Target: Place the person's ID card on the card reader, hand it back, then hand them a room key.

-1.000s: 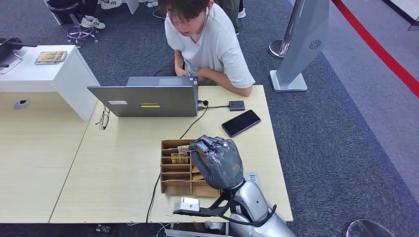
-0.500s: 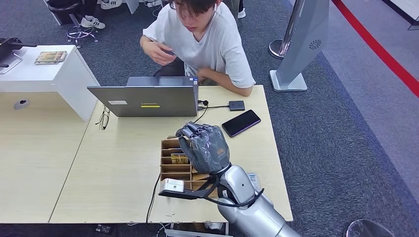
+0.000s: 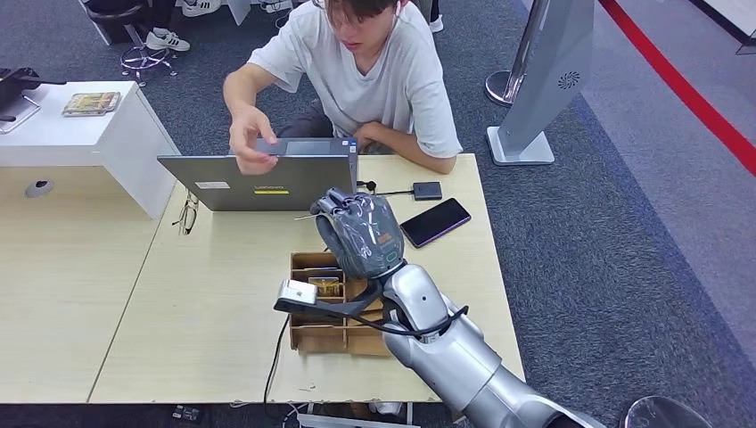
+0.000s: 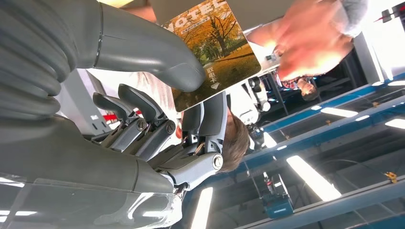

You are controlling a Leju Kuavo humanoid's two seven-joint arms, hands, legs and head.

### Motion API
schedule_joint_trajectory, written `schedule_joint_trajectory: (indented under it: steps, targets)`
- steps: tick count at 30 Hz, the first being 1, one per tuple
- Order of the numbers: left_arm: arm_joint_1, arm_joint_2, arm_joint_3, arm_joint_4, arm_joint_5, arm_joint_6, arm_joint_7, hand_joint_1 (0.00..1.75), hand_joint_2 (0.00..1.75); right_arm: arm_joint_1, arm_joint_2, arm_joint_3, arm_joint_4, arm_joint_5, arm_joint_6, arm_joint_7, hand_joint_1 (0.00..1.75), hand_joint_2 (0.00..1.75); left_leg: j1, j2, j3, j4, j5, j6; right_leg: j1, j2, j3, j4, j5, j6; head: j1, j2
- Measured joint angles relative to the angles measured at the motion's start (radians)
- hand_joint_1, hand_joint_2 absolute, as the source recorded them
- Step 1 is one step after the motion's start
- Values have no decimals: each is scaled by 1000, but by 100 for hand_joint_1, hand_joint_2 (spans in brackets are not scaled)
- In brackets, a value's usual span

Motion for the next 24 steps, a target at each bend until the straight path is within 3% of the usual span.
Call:
schedule_joint_trajectory:
  steps: [17, 18, 21, 22, 24]
  targets:
    - [-4, -1, 0, -2, -19, 0, 1, 0, 0, -52, 0, -71, 13, 10, 13, 36, 171, 175, 0, 0, 0, 0, 0, 0, 0, 0, 0, 0, 0, 0, 0, 0]
    - [-4, -1, 0, -2, -19, 0, 1, 0, 0, -53, 0, -73, 10, 9, 13, 36, 153, 175, 0, 0, 0, 0, 0, 0, 0, 0, 0, 0, 0, 0, 0, 0]
    - [-3, -1, 0, -2, -20, 1, 1, 0, 0, -52, 0, -79, -3, 3, 13, 35, 30, 175, 0, 0, 0, 0, 0, 0, 0, 0, 0, 0, 0, 0, 0, 0]
    - [-3, -1, 0, -2, -21, 1, 0, 0, 0, -52, 0, -81, -8, 1, 13, 35, 4, 175, 0, 0, 0, 0, 0, 0, 0, 0, 0, 0, 0, 0, 0, 0]
    - [-3, -1, 0, -2, -24, 2, -3, 0, 0, -50, 0, -86, -20, -1, 13, 35, 0, 175, 0, 0, 0, 0, 0, 0, 0, 0, 0, 0, 0, 0, 0, 0]
